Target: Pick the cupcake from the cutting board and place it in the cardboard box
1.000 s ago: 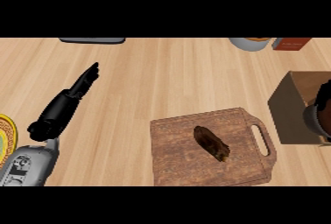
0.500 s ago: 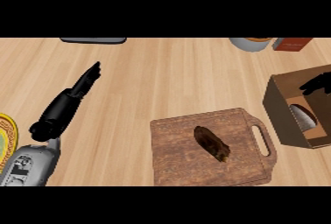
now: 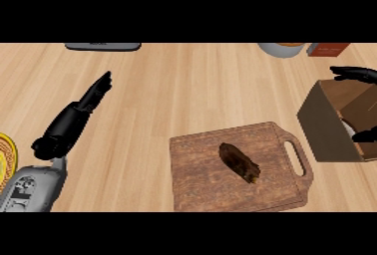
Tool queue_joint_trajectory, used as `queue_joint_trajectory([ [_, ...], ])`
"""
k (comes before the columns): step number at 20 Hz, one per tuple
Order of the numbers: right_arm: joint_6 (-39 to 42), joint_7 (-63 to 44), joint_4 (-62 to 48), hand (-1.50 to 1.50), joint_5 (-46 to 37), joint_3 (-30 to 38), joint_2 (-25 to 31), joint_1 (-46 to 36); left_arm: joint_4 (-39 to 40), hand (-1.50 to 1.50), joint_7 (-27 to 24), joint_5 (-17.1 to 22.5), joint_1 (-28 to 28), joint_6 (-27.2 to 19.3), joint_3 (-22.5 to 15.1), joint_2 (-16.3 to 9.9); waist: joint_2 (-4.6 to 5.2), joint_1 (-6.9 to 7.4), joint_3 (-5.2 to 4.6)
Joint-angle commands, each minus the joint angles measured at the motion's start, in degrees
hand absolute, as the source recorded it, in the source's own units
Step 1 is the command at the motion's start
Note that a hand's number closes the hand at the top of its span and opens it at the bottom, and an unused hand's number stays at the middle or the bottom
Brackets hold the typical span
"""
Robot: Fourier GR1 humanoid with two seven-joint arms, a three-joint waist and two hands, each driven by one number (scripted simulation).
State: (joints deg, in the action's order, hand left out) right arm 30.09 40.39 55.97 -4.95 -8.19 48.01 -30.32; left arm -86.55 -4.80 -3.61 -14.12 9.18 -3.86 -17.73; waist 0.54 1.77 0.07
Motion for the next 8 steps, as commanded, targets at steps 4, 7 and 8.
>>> queue_joint_trajectory([
  [4,18.6,-9.9,-14.8,-1.50,20.3,8.9,-1.1,-5.9,-0.7,0.00,-0.1,0.0,0.0,0.8,-0.1,-0.4,0.23,1.10,-0.02],
  [7,19.5,-14.1,-21.4,-1.50,24.1,11.5,-1.9,-10.0,-1.3,0.00,1.0,-1.3,-0.7,-1.1,-1.4,1.8,0.40,1.05,0.08],
  [8,19.3,-15.0,-24.5,-1.50,23.7,12.2,-0.7,-12.9,-2.0,0.00,2.0,0.5,-1.4,2.1,-0.8,-0.3,0.65,2.05,0.14],
])
